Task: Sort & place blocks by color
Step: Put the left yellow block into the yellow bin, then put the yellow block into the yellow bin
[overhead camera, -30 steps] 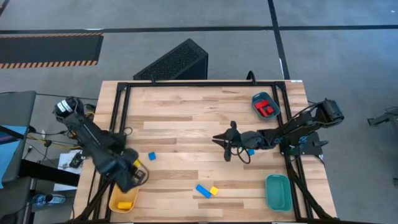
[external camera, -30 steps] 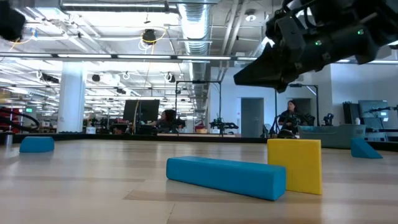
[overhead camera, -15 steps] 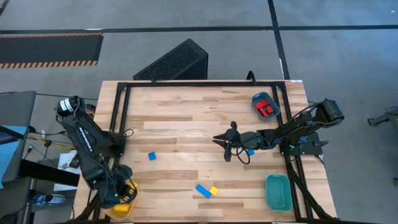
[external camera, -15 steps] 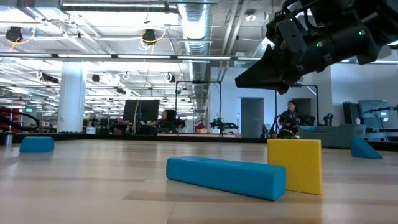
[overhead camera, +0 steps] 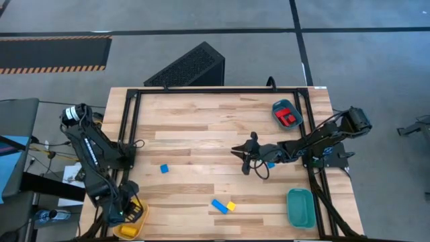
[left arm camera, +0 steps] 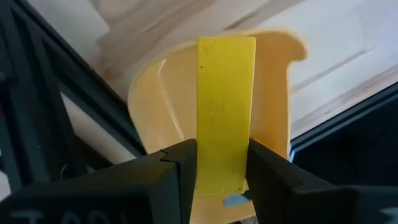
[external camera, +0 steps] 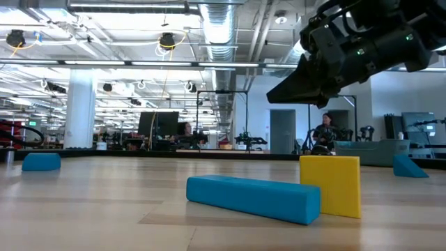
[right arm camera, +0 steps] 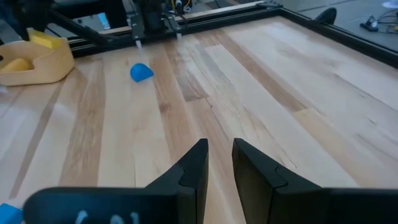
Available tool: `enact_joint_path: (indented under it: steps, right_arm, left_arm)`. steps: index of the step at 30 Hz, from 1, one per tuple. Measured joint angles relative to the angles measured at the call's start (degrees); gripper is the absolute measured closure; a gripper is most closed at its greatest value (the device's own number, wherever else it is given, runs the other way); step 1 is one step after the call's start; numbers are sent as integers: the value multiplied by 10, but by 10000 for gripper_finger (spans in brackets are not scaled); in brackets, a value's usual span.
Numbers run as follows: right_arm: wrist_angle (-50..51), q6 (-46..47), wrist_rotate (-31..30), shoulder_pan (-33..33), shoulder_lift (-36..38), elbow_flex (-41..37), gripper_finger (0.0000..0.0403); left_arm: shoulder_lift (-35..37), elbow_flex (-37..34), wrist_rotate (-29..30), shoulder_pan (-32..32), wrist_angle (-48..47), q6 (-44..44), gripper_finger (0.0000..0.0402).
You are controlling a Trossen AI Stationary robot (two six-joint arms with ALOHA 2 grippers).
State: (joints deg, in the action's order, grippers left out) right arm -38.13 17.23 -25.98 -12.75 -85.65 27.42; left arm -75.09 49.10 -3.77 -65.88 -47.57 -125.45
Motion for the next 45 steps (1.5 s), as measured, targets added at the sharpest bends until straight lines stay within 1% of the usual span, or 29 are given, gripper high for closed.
enact_joint_path:
  steps: [2,6,7,11,13,16,21,25,28,31,35,41,45]
  right_arm:
    - [1,0,-1,0,0,0,305]
    - [2,0,-1,0,0,0,305]
    - [2,0,-1,0,0,0,305]
    - [5,0,-1,0,0,0,305]
    - [5,0,-1,0,0,0,305]
    - [5,0,-1,0,0,0,305]
    - [5,-1,-1,2,0,0,305]
    - [5,-1,-1,10,0,0,305]
    - [9,1,-1,13,0,0,305]
    - [17,8,-1,13,0,0,305]
    - [23,9,-1,13,0,0,305]
    - [23,16,-1,12,0,0,305]
    - [27,23,-1,10,0,0,305]
  left_arm:
    - [0,0,-3,-6,12,0,308]
    - [0,0,-8,-21,96,0,317]
    - [0,0,-10,-23,104,0,317]
    - [0,-7,0,-23,82,2,304]
    - [0,-21,11,-22,71,2,293]
    - [0,-46,35,-19,80,5,277]
    - [0,-82,42,-6,82,-5,253]
    - [0,-100,52,7,61,-12,232]
    - [-1,-101,52,21,2,-14,217]
    - [-1,-101,60,40,-23,-15,206]
    - [-1,-98,58,50,-21,0,200]
    - [-1,-75,58,51,-20,34,199]
    - [0,-54,75,51,-21,52,199]
